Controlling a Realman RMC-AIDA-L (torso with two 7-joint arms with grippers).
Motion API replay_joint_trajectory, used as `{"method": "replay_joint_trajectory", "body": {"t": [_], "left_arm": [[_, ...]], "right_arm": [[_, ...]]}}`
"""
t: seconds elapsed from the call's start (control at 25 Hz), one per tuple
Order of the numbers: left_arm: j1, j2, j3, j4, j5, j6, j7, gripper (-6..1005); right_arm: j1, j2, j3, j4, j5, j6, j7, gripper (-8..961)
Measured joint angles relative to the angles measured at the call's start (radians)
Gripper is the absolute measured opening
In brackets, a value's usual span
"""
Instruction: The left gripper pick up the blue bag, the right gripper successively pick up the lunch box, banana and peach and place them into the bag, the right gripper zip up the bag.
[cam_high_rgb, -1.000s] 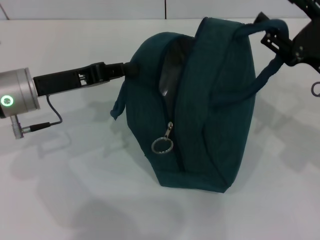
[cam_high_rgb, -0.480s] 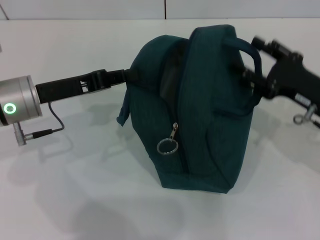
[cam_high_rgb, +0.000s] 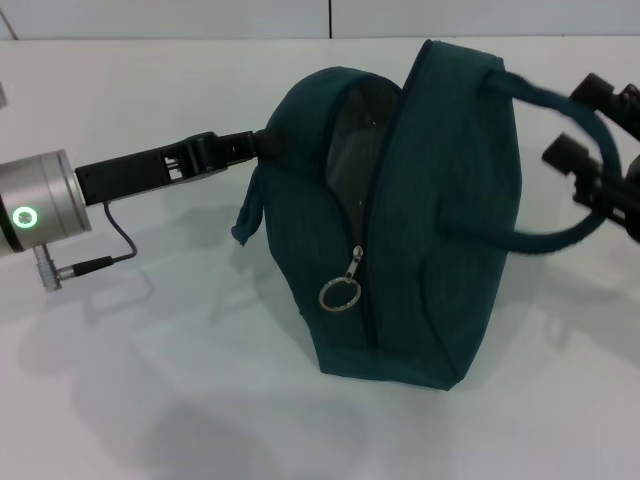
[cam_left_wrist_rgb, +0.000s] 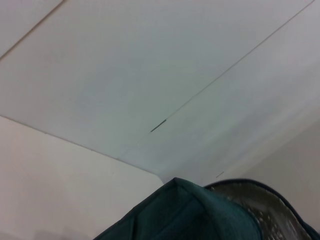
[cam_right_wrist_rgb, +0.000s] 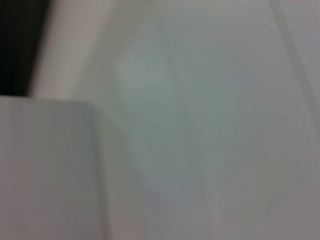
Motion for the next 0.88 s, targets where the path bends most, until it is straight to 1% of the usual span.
{"method": "replay_joint_trajectory", "body": {"t": [0.12,0.2,0.24,0.32,0.4,0.48,0.56,0.8,0.88], "left_arm": [[0.006,-0.001,0.000,0.000,-0.004,0.001,0.000,55],[0.008,-0.001,0.000,0.000,-0.005,0.000,0.000,55],[0.009,-0.001,0.000,0.000,-0.006,0.000,0.001,55],[0.010,-0.001,0.000,0.000,-0.007,0.000,0.001,54],[0.010,-0.002,0.000,0.000,-0.008,0.000,0.001,54],[0.010,-0.003,0.000,0.000,-0.008,0.000,0.001,54],[0.010,-0.004,0.000,0.000,-0.008,0.000,0.001,54],[0.010,-0.005,0.000,0.000,-0.008,0.001,0.001,54],[0.010,-0.006,0.002,0.000,-0.009,0.001,0.001,54]], "right_arm": [[0.018,-0.001,-0.001,-0.010,-0.073,-0.114,0.003,754],[0.045,0.003,-0.004,-0.014,-0.161,-0.174,0.020,754],[0.053,0.005,-0.004,-0.014,-0.187,-0.184,0.026,755],[0.083,0.015,-0.005,-0.009,-0.265,-0.196,0.044,755],[0.118,0.038,-0.005,-0.001,-0.360,-0.192,0.055,755],[0.136,0.056,-0.006,0.003,-0.425,-0.177,0.062,755],[0.146,0.069,-0.009,0.006,-0.471,-0.146,0.077,754],[0.150,0.076,-0.021,0.038,-0.483,-0.022,0.109,755],[0.150,0.078,-0.021,0.038,-0.482,-0.002,0.111,755]]}}
